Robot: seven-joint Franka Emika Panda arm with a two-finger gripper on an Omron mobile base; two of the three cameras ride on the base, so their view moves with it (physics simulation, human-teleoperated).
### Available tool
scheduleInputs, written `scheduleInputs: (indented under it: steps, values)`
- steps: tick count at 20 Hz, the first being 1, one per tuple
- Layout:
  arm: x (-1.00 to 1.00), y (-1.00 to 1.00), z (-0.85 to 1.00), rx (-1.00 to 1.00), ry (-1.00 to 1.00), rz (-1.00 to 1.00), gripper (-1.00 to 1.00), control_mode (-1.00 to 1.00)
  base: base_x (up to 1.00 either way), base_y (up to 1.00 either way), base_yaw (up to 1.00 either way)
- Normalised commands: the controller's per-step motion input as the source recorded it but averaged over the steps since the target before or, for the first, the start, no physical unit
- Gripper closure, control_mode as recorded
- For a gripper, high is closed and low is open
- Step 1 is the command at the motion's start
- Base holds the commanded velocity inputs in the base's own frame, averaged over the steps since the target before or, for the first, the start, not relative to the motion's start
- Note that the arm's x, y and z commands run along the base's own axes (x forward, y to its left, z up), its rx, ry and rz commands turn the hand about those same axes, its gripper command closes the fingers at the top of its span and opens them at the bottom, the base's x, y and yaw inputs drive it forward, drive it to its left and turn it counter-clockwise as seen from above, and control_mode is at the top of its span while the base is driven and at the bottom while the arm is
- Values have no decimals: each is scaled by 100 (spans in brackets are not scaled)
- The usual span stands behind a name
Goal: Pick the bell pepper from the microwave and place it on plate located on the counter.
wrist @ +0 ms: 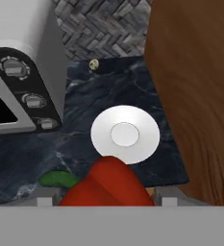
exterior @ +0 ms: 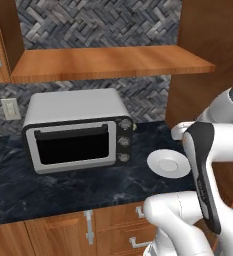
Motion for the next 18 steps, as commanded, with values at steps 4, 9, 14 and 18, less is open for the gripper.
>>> scheduleInputs:
  steps: [4, 9, 14, 18]
  values:
    - [64, -10, -56, 0, 26, -3, 100, -100, 0, 0, 0]
    - [47, -2, -37, 0, 20, 0, 100, -100, 0, 0, 0]
    - [32, -3, -54, 0, 11, 0, 100, -100, 0, 0, 0]
    - [31, -4, -62, 0, 4, 0, 100, -100, 0, 0, 0]
